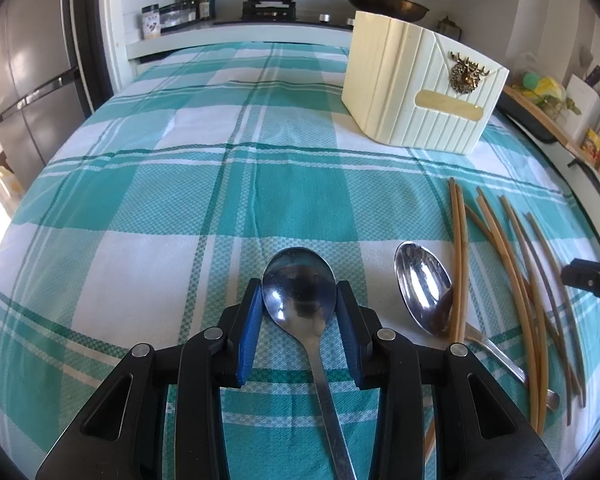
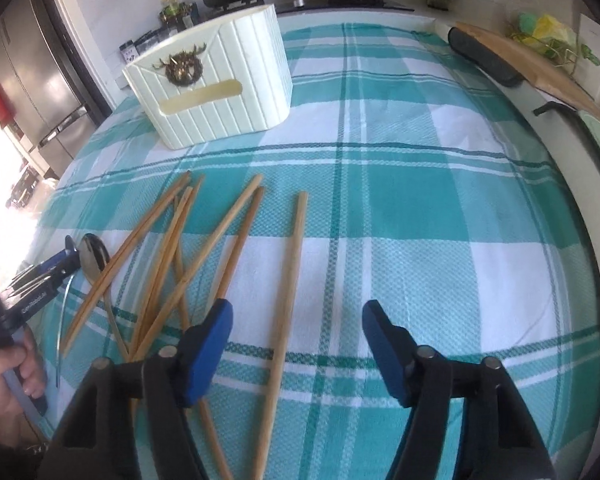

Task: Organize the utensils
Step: 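Lift the spoon with the left gripper while the right gripper grasps and lifts a wooden chopstick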

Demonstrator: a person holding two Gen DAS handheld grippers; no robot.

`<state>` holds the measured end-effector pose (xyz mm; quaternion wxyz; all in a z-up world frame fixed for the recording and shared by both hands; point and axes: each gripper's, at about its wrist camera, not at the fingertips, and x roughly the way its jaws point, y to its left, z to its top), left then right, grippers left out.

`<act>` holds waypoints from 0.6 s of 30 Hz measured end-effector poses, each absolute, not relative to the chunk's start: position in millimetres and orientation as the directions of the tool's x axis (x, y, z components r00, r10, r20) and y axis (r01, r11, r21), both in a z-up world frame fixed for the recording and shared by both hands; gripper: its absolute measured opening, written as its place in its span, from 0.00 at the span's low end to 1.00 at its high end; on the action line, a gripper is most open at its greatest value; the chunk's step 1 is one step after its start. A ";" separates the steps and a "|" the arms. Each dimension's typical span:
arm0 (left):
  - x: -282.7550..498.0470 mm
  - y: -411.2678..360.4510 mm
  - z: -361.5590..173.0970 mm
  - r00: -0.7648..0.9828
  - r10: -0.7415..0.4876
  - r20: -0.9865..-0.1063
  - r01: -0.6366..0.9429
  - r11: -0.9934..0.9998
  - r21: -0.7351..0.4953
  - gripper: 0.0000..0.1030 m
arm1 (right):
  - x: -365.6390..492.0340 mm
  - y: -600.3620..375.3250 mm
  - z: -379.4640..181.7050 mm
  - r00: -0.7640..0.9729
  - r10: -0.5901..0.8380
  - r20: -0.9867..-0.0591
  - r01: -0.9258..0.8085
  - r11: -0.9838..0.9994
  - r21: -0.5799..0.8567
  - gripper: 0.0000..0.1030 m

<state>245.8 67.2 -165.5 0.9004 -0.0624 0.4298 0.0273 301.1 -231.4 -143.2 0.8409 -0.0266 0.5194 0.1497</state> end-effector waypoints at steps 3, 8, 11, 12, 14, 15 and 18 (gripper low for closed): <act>246.9 67.3 -164.9 0.628 -0.011 -0.778 -0.091 0.992 -0.087 0.35 | 317.8 -215.0 -148.4 0.409 0.171 -0.896 -0.310 0.950 0.040 0.59; 254.2 69.6 -164.0 0.631 -0.031 -0.775 -0.065 0.994 -0.093 0.35 | 344.5 -198.9 -151.3 0.413 0.118 -0.903 -0.338 0.940 -0.032 0.41; 260.2 72.8 -160.7 0.637 -0.049 -0.769 -0.044 0.994 -0.100 0.35 | 358.0 -198.3 -148.4 0.399 0.143 -0.906 -0.341 0.940 -0.002 0.08; 261.8 74.7 -158.1 0.641 -0.050 -0.766 -0.042 0.994 -0.100 0.35 | 361.0 -200.5 -146.1 0.394 0.176 -0.902 -0.342 0.939 0.034 0.07; 262.2 79.2 -148.9 0.655 -0.051 -0.754 -0.040 0.994 -0.102 0.35 | 361.6 -205.8 -137.9 0.405 0.227 -0.886 -0.328 0.940 0.091 0.07; 260.8 81.6 -143.2 0.664 -0.052 -0.746 -0.039 0.994 -0.104 0.35 | 358.7 -208.9 -130.6 0.419 0.250 -0.873 -0.320 0.940 0.116 0.07; 254.0 90.2 -120.2 0.698 -0.059 -0.714 -0.037 0.992 -0.118 0.35 | 341.9 -214.5 -100.1 0.480 0.316 -0.818 -0.320 0.932 0.172 0.07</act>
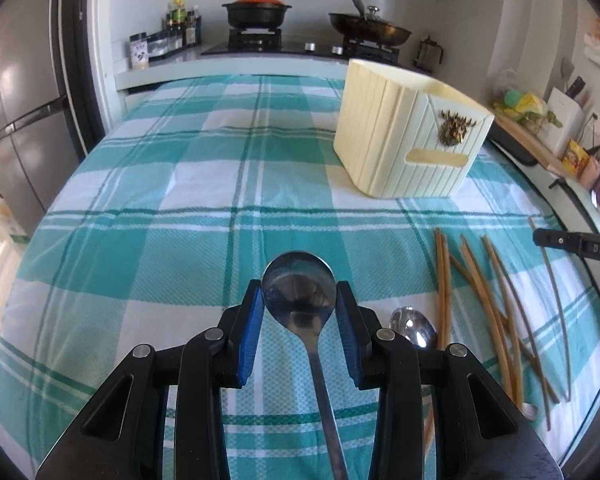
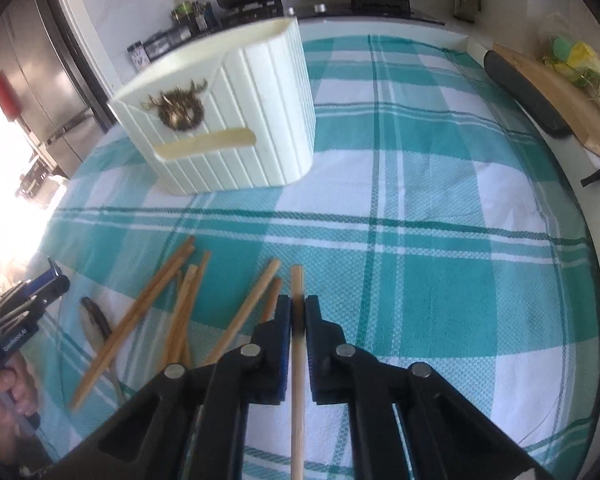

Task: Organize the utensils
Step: 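Lift the spoon with the left gripper while the right gripper grasps and lifts a wooden chopstick, then lower spoon and chopstick into the cream holder while both grippers open to release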

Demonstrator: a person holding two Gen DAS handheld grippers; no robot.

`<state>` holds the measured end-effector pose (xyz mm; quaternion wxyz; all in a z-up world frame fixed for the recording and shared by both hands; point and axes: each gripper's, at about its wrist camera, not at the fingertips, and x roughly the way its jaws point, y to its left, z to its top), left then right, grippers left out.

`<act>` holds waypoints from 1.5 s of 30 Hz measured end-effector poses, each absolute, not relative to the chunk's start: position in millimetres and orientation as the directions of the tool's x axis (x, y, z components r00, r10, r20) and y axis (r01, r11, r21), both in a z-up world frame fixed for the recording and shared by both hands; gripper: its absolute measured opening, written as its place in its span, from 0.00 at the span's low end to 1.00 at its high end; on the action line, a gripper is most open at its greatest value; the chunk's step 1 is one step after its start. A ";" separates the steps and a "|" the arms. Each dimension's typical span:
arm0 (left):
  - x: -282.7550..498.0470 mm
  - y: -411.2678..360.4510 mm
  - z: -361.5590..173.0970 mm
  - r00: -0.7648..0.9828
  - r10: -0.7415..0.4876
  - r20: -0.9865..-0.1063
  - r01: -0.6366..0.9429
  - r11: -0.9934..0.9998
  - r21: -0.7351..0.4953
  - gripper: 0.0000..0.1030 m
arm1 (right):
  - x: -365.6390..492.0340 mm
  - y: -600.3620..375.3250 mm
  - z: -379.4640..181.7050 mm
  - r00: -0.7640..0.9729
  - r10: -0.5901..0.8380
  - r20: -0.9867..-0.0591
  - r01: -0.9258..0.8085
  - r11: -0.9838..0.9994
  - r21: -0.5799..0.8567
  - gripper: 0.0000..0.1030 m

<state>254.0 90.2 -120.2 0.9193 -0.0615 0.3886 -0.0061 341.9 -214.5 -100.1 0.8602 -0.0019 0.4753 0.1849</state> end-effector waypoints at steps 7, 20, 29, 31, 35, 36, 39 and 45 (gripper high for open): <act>232.7 103.9 -67.4 0.771 -0.076 -0.633 -0.026 0.988 -0.150 0.35 | 291.7 -218.0 -16.7 0.629 0.401 -0.666 -0.376 0.907 0.192 0.07; 218.8 99.5 -15.4 0.820 -0.127 -0.558 0.034 0.984 -0.173 0.35 | 233.0 -210.2 51.3 0.784 0.424 -0.454 -0.415 0.901 0.125 0.07; 257.7 101.5 33.9 0.826 -0.200 -0.528 0.088 0.969 -0.229 0.34 | 273.5 -197.6 83.0 0.798 0.445 -0.407 -0.431 0.893 0.131 0.07; 272.8 98.2 52.3 0.835 -0.204 -0.511 0.102 0.970 -0.221 0.34 | 288.6 -190.3 96.8 0.801 0.454 -0.390 -0.441 0.888 0.127 0.07; 311.0 85.7 86.6 0.857 -0.196 -0.476 0.123 0.976 -0.179 0.34 | 332.8 -176.0 123.8 0.808 0.466 -0.360 -0.455 0.882 0.120 0.07; 321.4 81.6 93.5 0.861 -0.197 -0.469 0.129 0.976 -0.172 0.34 | 344.4 -171.6 129.3 0.813 0.466 -0.350 -0.457 0.882 0.113 0.07; 354.6 68.0 106.4 0.869 -0.195 -0.455 0.141 0.979 -0.151 0.34 | 378.6 -160.2 140.8 0.823 0.471 -0.316 -0.462 0.880 0.109 0.07; 418.7 48.1 86.8 0.843 -0.193 -0.502 0.141 0.980 -0.139 0.34 | 439.8 -138.6 125.6 0.832 0.464 -0.304 -0.461 0.883 0.086 0.07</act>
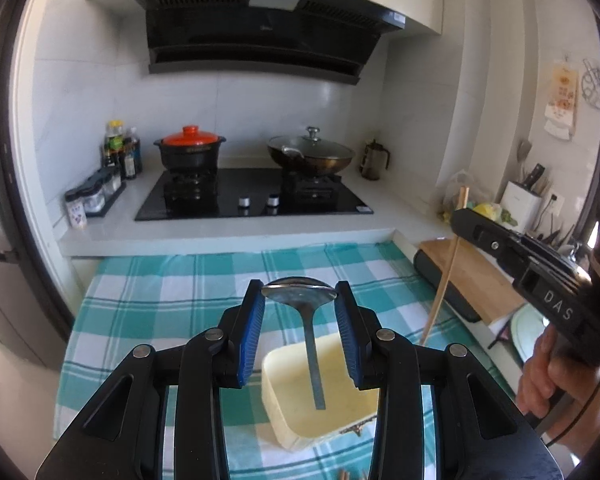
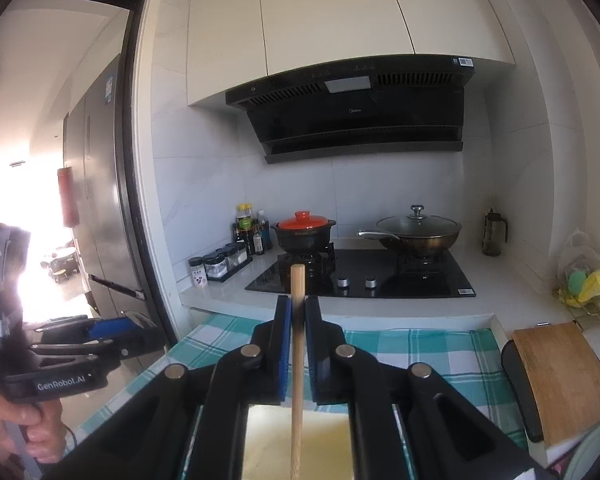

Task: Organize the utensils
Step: 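Lower spoon and chopstick into the cream holder while both grippers open to release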

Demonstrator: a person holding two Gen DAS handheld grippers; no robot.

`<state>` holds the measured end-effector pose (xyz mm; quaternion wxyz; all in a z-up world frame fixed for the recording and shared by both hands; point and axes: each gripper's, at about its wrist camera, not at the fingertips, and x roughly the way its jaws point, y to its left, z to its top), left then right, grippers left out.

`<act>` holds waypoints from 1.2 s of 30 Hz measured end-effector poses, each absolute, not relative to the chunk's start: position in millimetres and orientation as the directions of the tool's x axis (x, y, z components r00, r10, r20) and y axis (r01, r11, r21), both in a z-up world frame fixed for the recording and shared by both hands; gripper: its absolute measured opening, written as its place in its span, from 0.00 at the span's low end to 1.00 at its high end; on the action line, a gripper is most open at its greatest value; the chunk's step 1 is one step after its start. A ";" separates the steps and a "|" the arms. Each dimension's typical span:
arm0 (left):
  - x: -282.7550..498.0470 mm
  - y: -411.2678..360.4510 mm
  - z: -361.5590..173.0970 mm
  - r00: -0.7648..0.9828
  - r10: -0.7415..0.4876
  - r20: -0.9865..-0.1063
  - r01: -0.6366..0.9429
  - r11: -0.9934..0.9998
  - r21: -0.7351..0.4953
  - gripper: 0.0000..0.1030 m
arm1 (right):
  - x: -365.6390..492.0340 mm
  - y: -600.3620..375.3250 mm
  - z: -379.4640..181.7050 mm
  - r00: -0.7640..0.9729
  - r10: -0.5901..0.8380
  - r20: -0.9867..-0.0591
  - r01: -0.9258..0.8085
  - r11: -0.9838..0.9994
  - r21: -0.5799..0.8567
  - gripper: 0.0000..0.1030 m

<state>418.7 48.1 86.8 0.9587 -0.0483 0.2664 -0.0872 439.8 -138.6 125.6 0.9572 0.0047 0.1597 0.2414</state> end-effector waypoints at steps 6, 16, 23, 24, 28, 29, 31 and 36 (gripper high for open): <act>473.9 36.1 24.6 0.741 -0.214 -0.637 0.129 0.976 -0.178 0.34 | 496.3 -131.8 80.0 0.785 0.456 -0.419 -0.431 0.888 0.160 0.07; 500.9 27.9 -23.8 0.682 -0.211 -0.700 0.102 0.975 -0.195 0.34 | 521.0 -143.0 51.9 0.814 0.442 -0.377 -0.398 0.897 0.193 0.07; 517.6 23.9 -31.0 0.649 -0.204 -0.733 0.112 0.979 -0.172 0.36 | 542.9 -133.6 9.0 0.717 0.437 -0.543 -0.389 0.897 0.209 0.07; 520.7 23.3 -30.7 0.641 -0.196 -0.742 0.104 0.980 -0.169 0.37 | 550.0 -131.0 3.2 0.680 0.441 -0.585 -0.391 0.894 0.219 0.07; 511.5 28.7 -13.4 0.671 -0.156 -0.725 0.081 0.987 -0.137 0.70 | 551.2 -131.6 3.0 0.640 0.418 -0.645 -0.375 0.902 0.213 0.28; 503.1 31.5 -5.9 0.687 -0.150 -0.711 0.080 0.988 -0.131 0.76 | 544.3 -135.9 10.4 0.654 0.417 -0.631 -0.375 0.903 0.208 0.51; 484.0 37.7 8.0 0.712 -0.143 -0.688 0.084 0.989 -0.119 0.79 | 526.2 -142.3 22.3 0.684 0.410 -0.604 -0.380 0.906 0.185 0.65; 405.3 54.2 31.0 0.747 -0.126 -0.653 0.103 0.992 -0.074 0.91 | 464.2 -159.9 48.9 0.681 0.405 -0.610 -0.431 0.895 0.112 0.65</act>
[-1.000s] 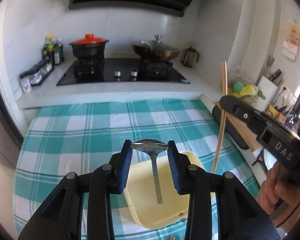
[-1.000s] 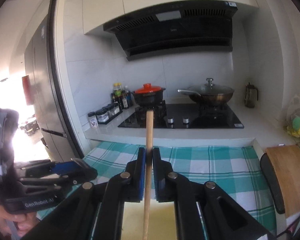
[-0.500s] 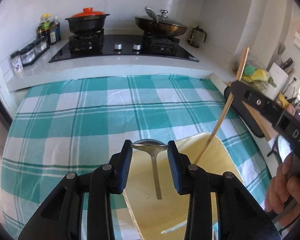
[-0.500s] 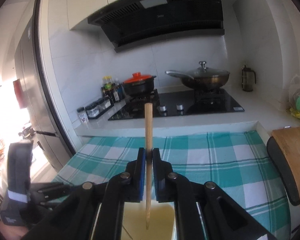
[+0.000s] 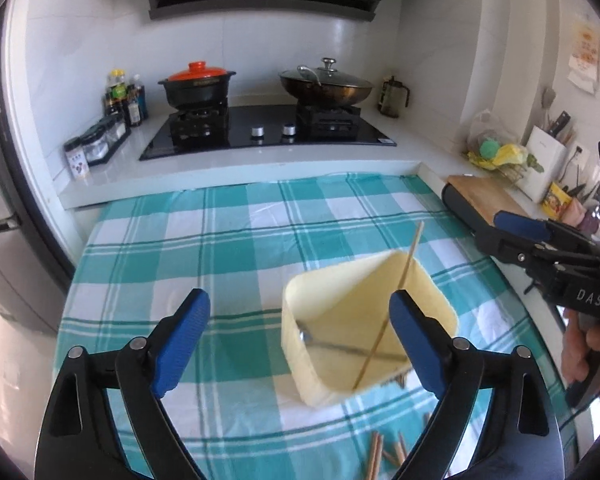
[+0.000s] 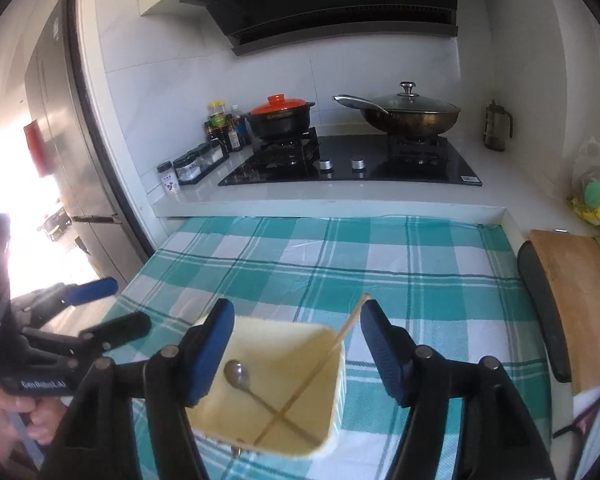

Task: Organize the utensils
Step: 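Lower spoon and chopstick into the cream holder while both grippers open to release, then withdraw the left gripper and move it toward the second steel spoon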

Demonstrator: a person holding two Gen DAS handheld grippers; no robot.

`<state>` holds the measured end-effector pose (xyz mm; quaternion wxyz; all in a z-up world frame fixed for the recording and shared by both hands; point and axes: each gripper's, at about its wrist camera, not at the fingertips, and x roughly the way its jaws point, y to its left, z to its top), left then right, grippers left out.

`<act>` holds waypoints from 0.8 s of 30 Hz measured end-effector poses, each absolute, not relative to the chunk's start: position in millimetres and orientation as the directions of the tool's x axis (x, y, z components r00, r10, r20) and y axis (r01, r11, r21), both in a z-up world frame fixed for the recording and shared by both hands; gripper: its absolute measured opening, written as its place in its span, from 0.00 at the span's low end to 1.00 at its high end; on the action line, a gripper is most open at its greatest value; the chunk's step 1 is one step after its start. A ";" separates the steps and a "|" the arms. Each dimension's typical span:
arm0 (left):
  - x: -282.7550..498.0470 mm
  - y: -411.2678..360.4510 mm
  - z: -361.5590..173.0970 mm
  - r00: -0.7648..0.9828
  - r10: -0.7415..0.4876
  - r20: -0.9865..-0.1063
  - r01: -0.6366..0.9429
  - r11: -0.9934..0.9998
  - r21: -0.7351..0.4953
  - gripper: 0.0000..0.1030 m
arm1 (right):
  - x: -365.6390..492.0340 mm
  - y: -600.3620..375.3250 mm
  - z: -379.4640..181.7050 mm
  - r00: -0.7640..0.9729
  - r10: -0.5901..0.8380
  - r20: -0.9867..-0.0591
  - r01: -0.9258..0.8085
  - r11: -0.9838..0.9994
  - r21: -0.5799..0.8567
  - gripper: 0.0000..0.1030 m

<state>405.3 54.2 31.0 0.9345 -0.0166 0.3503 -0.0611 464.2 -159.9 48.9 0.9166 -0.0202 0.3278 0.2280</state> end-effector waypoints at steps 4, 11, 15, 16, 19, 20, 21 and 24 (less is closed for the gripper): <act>330.5 58.6 25.2 0.746 -0.134 -0.652 0.123 0.990 -0.063 0.96 | 387.5 -180.3 53.7 0.658 0.422 -0.623 -0.496 0.866 0.063 0.66; 214.5 46.3 -18.2 0.740 -0.173 -0.650 0.126 0.985 -0.119 0.96 | 253.5 -209.3 23.3 0.683 0.359 -0.636 -0.505 0.861 -0.057 0.66; 172.1 28.3 -34.1 0.765 -0.152 -0.626 0.099 0.988 -0.119 0.96 | 193.6 -209.9 -1.8 0.735 0.283 -0.616 -0.457 0.878 -0.141 0.67; 163.9 23.7 -36.1 0.771 -0.144 -0.620 0.092 0.989 -0.115 0.96 | 182.0 -210.8 -7.7 0.742 0.267 -0.614 -0.440 0.886 -0.146 0.68; 145.2 14.6 -37.9 0.780 -0.159 -0.605 0.101 0.986 -0.129 0.96 | 153.4 -216.0 -21.3 0.748 0.258 -0.612 -0.395 0.913 -0.098 0.68; 139.3 13.9 -37.7 0.786 -0.158 -0.598 0.100 0.987 -0.129 0.96 | 145.4 -217.2 -24.9 0.746 0.263 -0.612 -0.383 0.921 -0.071 0.68; 133.8 14.7 -38.2 0.790 -0.150 -0.594 0.093 0.988 -0.126 0.96 | 137.7 -218.7 -27.7 0.748 0.267 -0.608 -0.373 0.927 -0.051 0.68; 120.5 21.5 -42.9 0.802 -0.113 -0.586 0.056 0.992 -0.114 0.96 | 118.5 -218.9 -34.2 0.775 0.257 -0.577 -0.333 0.942 -0.028 0.68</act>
